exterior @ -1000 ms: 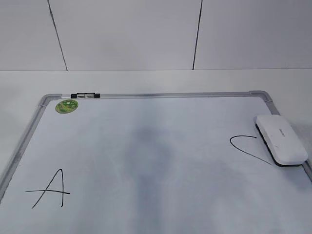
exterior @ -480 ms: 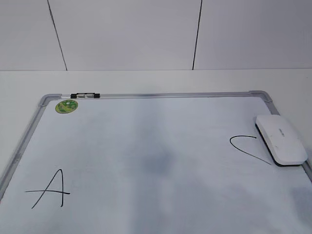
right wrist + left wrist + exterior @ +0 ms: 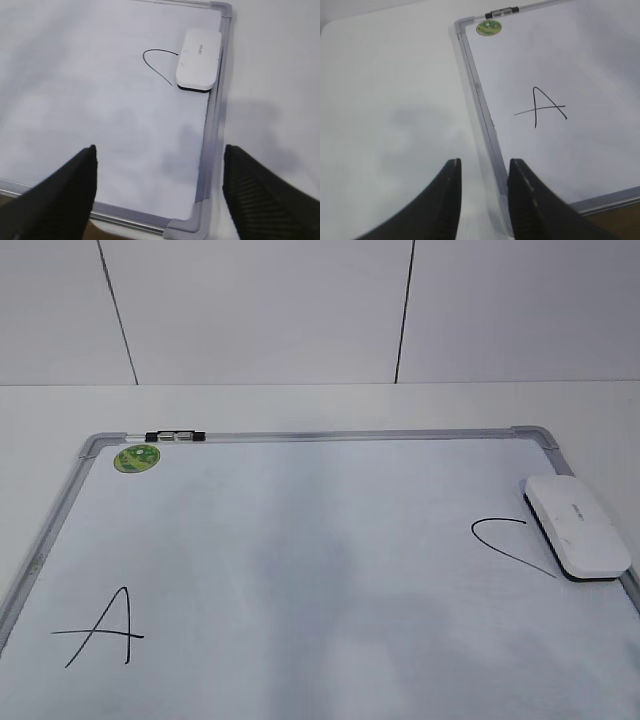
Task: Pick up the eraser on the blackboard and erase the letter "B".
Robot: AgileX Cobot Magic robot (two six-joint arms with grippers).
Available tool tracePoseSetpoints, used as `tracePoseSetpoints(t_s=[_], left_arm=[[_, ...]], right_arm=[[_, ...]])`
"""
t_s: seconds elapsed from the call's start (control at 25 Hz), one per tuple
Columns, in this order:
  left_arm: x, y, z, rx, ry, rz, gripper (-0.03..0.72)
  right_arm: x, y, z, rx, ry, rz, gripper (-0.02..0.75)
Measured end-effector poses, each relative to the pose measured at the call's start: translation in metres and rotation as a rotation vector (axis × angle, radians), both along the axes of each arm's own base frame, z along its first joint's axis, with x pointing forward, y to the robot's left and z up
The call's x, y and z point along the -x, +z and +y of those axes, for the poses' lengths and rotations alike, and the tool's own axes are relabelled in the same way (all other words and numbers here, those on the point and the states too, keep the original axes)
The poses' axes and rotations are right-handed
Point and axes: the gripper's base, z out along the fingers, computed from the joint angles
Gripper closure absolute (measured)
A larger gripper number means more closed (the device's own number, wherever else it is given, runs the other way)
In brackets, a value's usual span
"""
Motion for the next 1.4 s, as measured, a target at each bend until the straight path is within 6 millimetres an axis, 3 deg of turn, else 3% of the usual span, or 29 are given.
tracePoseSetpoints(t_s=[0.16,0.52,1.4], left_arm=[[-0.006,-0.014,0.0,0.001,-0.001,0.052,0.445],[-0.019,-0.016,0.001,0.009,0.016,-0.037,0.445],[-0.019,-0.015,-0.001,0.036,0.007,-0.049,0.445]], right_arm=[[-0.005,-0.006,-0.003,0.035,-0.027,-0.01,0.151],[-0.007,-0.012,-0.005,0.048,-0.037,0.014,0.151],[-0.001,-0.013,-0.004,0.021,-0.032,-0.022,0.151]])
